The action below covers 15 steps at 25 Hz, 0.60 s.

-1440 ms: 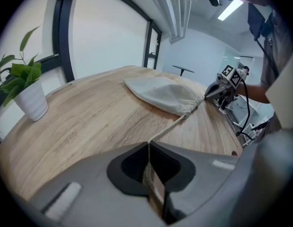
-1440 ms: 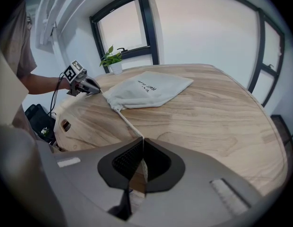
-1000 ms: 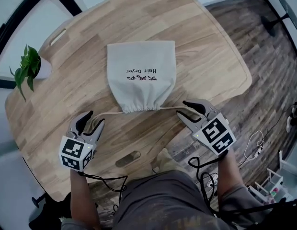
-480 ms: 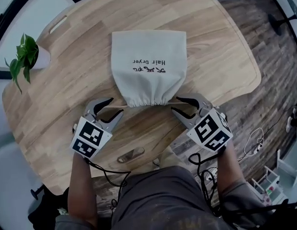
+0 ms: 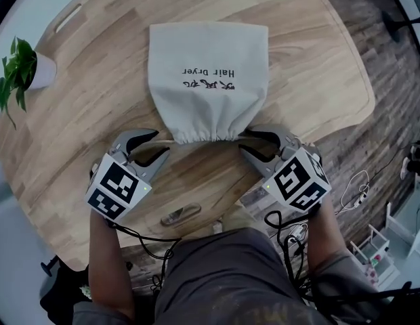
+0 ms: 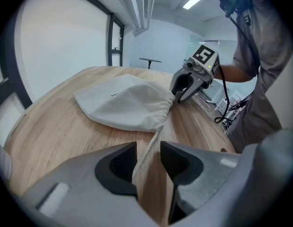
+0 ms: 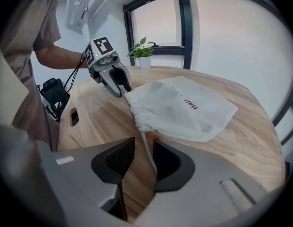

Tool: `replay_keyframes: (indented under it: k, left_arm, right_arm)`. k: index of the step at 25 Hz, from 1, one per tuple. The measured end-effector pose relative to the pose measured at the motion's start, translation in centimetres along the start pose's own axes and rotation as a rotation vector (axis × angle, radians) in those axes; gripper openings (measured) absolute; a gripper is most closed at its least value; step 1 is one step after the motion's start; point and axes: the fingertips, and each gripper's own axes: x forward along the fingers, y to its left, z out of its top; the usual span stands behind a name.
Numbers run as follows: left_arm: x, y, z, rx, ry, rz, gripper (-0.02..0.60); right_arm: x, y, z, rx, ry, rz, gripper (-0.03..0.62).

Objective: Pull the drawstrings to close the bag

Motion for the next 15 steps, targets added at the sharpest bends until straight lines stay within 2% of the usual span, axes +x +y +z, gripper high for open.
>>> replay_keyframes:
  k: [9, 10, 15]
  left_arm:
    - [0.30, 0.21, 0.09, 0.075, 0.033, 0.021, 0.107]
    - [0.31, 0.17, 0.04, 0.085, 0.036, 0.020, 0.057]
    - [0.24, -0.07, 0.00, 0.105, 0.035, 0.009, 0.028]
  right_arm:
    - [0.11, 0.25, -0.02, -0.108, 0.033, -0.032, 0.113]
    - [0.15, 0.40, -0.04, -0.116, 0.036, -0.032, 0.098]
    - [0.08, 0.39, -0.03, -0.067, 0.022, -0.035, 0.073]
